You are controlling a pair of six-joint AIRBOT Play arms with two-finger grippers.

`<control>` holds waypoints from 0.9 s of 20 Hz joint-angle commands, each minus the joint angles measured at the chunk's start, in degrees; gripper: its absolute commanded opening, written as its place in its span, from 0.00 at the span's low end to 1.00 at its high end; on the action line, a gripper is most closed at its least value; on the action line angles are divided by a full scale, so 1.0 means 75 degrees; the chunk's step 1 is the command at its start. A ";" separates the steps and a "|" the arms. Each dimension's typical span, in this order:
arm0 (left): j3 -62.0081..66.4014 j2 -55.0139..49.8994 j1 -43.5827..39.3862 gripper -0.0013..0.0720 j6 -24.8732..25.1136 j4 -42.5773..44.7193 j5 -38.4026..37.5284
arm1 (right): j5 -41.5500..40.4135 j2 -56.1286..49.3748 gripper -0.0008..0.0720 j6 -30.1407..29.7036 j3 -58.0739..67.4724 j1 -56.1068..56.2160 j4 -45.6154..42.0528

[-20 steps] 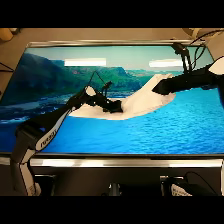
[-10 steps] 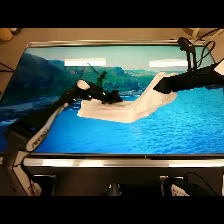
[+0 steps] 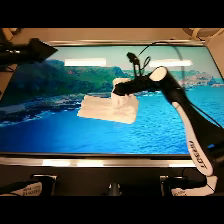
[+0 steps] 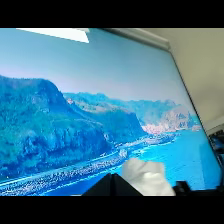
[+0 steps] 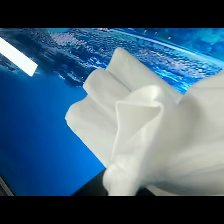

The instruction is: Fold the shirts.

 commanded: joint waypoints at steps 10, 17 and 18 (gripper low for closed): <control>-0.0420 0.1128 0.0152 0.05 0.0146 0.0679 -0.0504 | 0.0143 -0.1915 0.97 -0.0924 0.0793 0.0866 0.2022; -0.0697 0.1125 0.0154 0.05 0.0277 0.1087 -0.0533 | 0.3013 -0.0580 0.85 0.0280 0.0740 -0.1947 -0.2375; -0.0697 0.1125 0.0152 0.05 0.0277 0.1087 -0.0536 | 0.3293 -0.0580 0.84 0.0463 0.0554 -0.2192 -0.2815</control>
